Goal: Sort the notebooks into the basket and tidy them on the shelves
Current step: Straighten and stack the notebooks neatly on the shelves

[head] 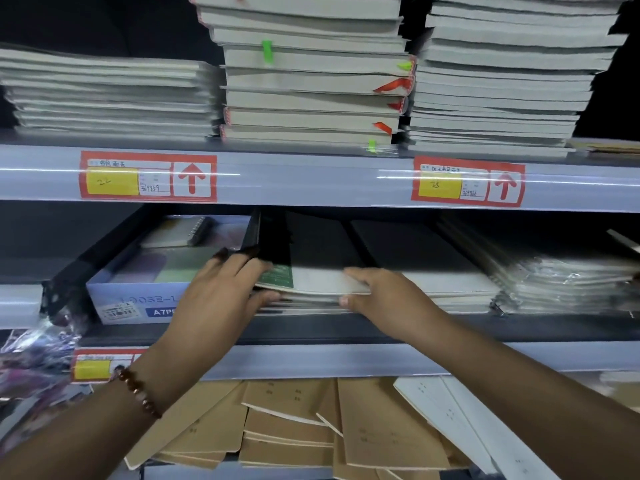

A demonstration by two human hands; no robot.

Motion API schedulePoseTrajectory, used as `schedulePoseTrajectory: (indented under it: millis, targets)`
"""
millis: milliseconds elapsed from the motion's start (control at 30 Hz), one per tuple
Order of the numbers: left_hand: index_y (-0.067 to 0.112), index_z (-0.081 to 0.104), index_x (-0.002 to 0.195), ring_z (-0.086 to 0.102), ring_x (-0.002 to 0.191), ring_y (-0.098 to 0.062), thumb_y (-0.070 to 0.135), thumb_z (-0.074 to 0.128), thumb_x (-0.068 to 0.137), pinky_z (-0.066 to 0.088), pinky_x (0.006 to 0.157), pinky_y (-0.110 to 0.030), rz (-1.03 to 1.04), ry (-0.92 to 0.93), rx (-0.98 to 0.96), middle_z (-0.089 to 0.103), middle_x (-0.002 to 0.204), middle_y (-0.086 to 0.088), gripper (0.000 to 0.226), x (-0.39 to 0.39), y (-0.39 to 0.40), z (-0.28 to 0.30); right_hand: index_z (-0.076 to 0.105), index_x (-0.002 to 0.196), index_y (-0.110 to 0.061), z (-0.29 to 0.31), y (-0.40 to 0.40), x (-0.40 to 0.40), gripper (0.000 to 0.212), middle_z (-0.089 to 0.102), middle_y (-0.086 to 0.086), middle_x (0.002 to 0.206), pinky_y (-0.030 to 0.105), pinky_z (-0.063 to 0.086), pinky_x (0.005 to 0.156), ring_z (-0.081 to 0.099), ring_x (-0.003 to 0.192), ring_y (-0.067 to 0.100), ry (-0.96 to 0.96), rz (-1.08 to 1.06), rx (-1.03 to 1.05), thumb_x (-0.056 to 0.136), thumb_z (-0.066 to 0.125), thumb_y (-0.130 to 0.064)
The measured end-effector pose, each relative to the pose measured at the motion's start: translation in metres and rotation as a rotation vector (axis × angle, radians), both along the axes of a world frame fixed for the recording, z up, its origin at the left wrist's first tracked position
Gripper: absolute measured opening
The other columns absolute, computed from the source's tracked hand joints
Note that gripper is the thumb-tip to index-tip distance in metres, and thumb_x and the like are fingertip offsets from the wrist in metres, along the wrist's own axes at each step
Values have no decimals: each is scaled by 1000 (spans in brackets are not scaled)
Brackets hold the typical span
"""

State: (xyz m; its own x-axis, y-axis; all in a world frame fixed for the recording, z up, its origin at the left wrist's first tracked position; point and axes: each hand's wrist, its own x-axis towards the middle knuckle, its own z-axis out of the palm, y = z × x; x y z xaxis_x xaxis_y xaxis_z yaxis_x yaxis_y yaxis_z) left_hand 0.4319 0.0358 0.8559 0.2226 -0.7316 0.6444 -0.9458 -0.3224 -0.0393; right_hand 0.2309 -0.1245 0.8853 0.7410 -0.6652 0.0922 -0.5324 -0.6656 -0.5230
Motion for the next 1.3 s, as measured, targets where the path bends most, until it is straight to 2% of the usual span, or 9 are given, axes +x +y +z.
schedulePoseTrajectory:
  millis: [133, 333, 567, 700, 833, 933, 1000, 1133, 1300]
  targets:
    - [13, 70, 101, 65, 72, -36, 56, 47, 88, 54, 68, -37, 7, -45, -16, 70, 83, -9, 51, 4, -9, 3, 46, 146, -30, 0, -1, -4, 51, 52, -3, 145, 26, 45, 90, 61, 114, 18, -41, -61, 39, 97, 59, -38]
    - [20, 66, 123, 63, 90, -30, 63, 52, 84, 53, 79, -41, -58, 0, -28, 69, 106, 0, 59, 9, 0, -9, 58, 131, -20, -14, 12, -11, 33, 64, 4, 121, 34, 49, 88, 60, 106, 24, -24, -93, -198, 100, 54, -30]
    - [17, 65, 117, 62, 81, -34, 45, 80, 75, 48, 76, -42, -25, -94, -64, 65, 93, -7, 53, 9, -5, -7, 58, 122, -24, -15, 12, 1, 23, 63, 4, 114, 35, 48, 76, 60, 100, 29, -5, -109, -249, 101, 50, -29]
    - [15, 57, 119, 62, 79, -36, 44, 75, 83, 41, 77, -40, -5, -130, -77, 64, 92, -10, 50, 12, -7, -11, 53, 140, -23, -9, 16, -4, 42, 62, 3, 131, 28, 44, 86, 59, 112, 21, -74, -109, -81, 100, 53, -38]
    - [8, 52, 129, 62, 90, -43, 51, 79, 74, 52, 81, -49, 108, -6, -87, 65, 101, -20, 75, 5, -3, -8, 42, 148, -28, -7, 16, -5, 55, 59, -9, 122, 16, 40, 73, 56, 88, -2, -152, -137, 223, 97, 56, -41]
    - [5, 48, 134, 57, 96, -37, 53, 76, 78, 45, 91, -51, 135, 43, -131, 61, 98, -14, 79, -7, 14, -3, 34, 152, -31, -12, 16, 0, 64, 44, -10, 150, 25, 36, 97, 47, 132, 12, -328, -170, 505, 95, 60, -44]
    - [13, 48, 134, 54, 100, -27, 43, 73, 85, 42, 89, -42, 96, 232, -233, 58, 105, -3, 62, -25, 29, -8, 31, 154, -31, -18, 16, 5, 66, 33, -11, 158, 31, 31, 103, 36, 142, 15, -447, -212, 617, 96, 57, -49]
    - [38, 44, 125, 55, 113, -7, 33, 68, 91, 42, 92, -29, -90, 1219, -405, 57, 116, 18, 42, -60, 37, -20, 25, 157, -26, -26, 18, 18, 66, 24, -10, 162, 28, 25, 104, 28, 147, 16, -561, -255, 645, 100, 52, -46]
    - [42, 41, 116, 54, 106, 14, 24, 68, 92, 40, 88, -15, -137, 1360, -452, 61, 99, 39, 40, -65, 6, -19, 26, 156, -15, -31, 21, 37, 72, 23, 1, 158, 27, 29, 100, 34, 140, 21, -534, -292, 452, 97, 58, -42]
